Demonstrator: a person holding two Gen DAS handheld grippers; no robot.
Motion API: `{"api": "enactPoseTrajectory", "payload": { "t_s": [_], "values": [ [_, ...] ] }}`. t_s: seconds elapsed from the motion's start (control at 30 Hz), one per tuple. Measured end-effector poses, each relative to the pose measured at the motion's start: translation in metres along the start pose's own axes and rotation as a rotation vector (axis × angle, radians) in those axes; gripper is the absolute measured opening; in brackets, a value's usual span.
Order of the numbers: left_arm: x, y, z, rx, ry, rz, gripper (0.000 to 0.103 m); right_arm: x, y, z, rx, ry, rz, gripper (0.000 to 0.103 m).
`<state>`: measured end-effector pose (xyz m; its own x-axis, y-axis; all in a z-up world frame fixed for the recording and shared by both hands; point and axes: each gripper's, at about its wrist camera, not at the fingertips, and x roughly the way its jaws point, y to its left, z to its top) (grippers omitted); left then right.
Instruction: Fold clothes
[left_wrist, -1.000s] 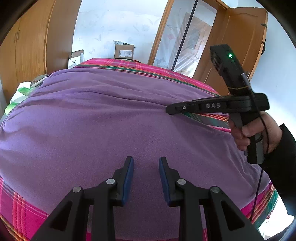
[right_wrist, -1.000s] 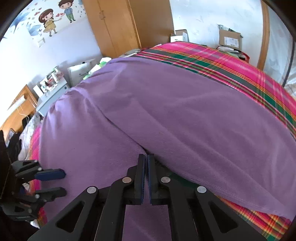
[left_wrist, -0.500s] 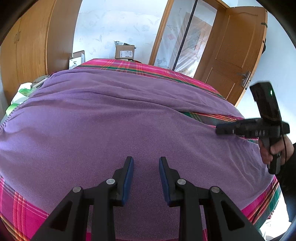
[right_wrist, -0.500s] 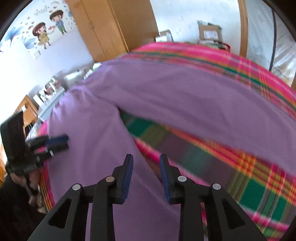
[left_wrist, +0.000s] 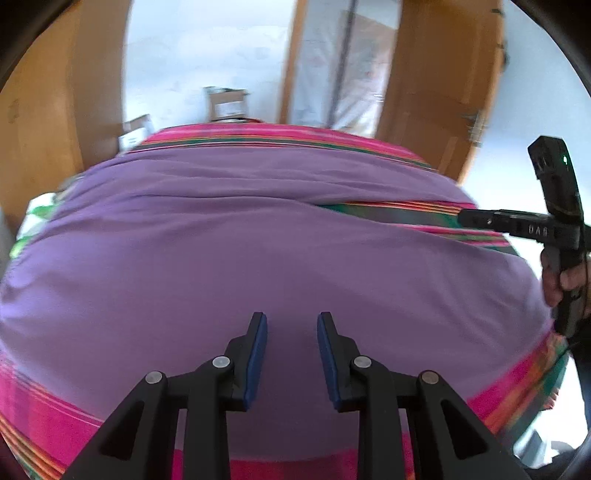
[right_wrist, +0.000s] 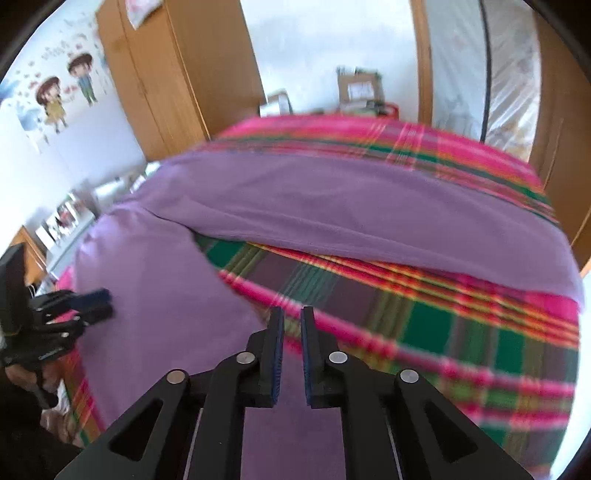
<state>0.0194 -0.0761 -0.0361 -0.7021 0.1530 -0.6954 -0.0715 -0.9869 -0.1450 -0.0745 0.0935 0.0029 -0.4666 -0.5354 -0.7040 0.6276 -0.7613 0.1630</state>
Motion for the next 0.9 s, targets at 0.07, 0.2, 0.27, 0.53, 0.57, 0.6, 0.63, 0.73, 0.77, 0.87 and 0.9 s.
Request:
{"api": "enactPoseTrajectory", "payload": {
  "t_s": [0.07, 0.2, 0.27, 0.53, 0.57, 0.6, 0.63, 0.73, 0.77, 0.87, 0.9],
  "values": [
    [0.004, -0.018, -0.001, 0.043, 0.017, -0.056, 0.028, -0.018, -0.001, -0.021, 0.023, -0.015, -0.015, 0.029],
    [0.010, -0.047, -0.005, 0.119, 0.024, -0.099, 0.028, -0.035, -0.006, -0.056, 0.098, -0.018, -0.050, 0.029],
    [0.011, -0.054, -0.006, 0.143, 0.022, -0.098, 0.028, -0.039, -0.009, -0.069, 0.119, -0.014, -0.086, 0.029],
    [0.008, -0.052, -0.007, 0.145, 0.028, -0.085, 0.028, -0.064, -0.060, -0.094, 0.316, -0.045, -0.269, 0.025],
    [0.005, -0.051, -0.008, 0.140, 0.030, -0.083, 0.028, -0.065, -0.057, -0.093, 0.310, -0.050, -0.265, 0.026],
    [0.003, -0.049, -0.011, 0.136, 0.033, -0.082, 0.028, -0.066, -0.053, -0.091, 0.297, -0.054, -0.260, 0.028],
    [0.000, -0.047, -0.014, 0.132, 0.036, -0.077, 0.028, -0.067, -0.049, -0.089, 0.284, -0.059, -0.255, 0.028],
    [-0.007, -0.045, -0.022, 0.131, 0.036, -0.076, 0.028, -0.062, -0.022, -0.085, 0.232, -0.071, -0.176, 0.028],
    [-0.009, -0.045, -0.024, 0.132, 0.038, -0.076, 0.028, -0.058, -0.011, -0.083, 0.213, -0.073, -0.144, 0.028],
    [-0.016, -0.044, -0.029, 0.130, 0.040, -0.075, 0.028, -0.042, 0.021, -0.079, 0.136, -0.062, -0.066, 0.028],
    [-0.017, -0.043, -0.030, 0.129, 0.040, -0.073, 0.028, -0.036, 0.029, -0.079, 0.114, -0.055, -0.046, 0.028]
  ]
}}
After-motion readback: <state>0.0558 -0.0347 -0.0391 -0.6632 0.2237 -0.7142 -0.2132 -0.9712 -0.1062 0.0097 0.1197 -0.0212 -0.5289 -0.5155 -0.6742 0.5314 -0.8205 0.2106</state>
